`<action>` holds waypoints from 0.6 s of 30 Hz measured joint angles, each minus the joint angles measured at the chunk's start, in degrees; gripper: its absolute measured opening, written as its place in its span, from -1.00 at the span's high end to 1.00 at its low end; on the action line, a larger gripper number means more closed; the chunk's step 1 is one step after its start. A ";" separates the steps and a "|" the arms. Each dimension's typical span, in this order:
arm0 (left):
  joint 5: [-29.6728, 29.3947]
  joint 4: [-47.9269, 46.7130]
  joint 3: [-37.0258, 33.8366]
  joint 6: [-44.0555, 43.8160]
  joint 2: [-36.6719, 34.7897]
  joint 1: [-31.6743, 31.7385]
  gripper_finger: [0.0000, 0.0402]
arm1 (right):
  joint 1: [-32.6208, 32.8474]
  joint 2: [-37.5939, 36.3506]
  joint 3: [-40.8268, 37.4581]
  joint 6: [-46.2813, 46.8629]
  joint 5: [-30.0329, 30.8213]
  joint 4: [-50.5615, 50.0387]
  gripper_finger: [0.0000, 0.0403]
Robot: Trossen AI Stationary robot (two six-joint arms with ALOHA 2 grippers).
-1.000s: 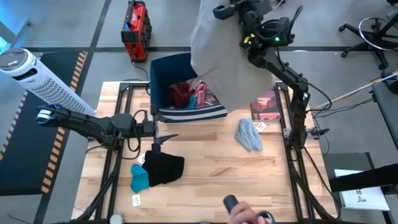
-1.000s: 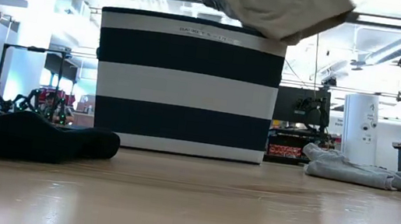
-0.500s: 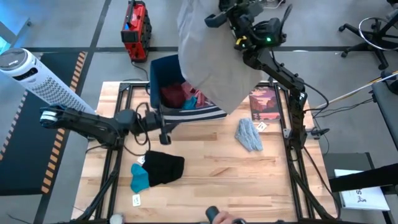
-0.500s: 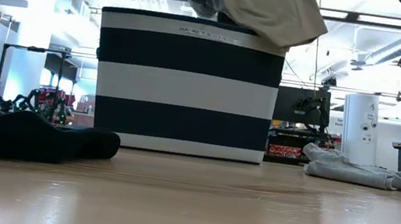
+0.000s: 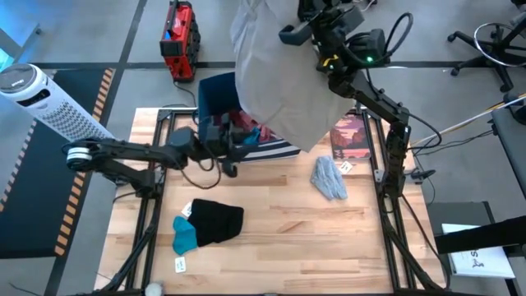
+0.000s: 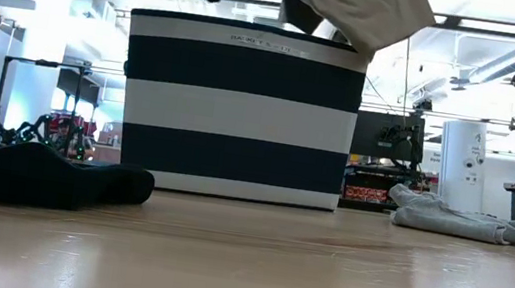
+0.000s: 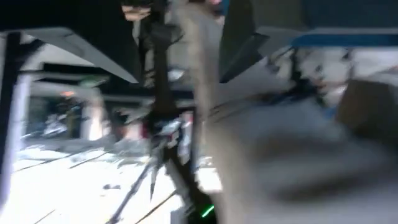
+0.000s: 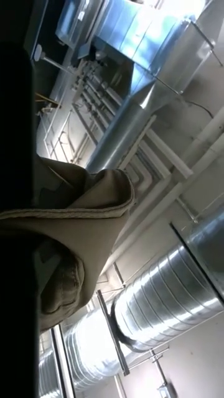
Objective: Sort clothes
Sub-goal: Put the gray shorts into the blue laundry bin
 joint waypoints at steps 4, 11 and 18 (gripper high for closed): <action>-1.12 -1.75 4.99 -0.24 5.80 1.41 -0.25 | 0.95 -0.51 -0.02 -0.60 -0.01 -0.05 1.00; 3.07 -1.57 14.02 1.35 12.89 1.40 -0.43 | 1.69 -0.97 -0.02 -0.61 0.00 -0.31 1.00; -2.48 -1.71 17.04 5.89 13.36 1.40 -0.08 | 2.42 -1.03 -0.02 -0.57 -0.02 -1.65 1.00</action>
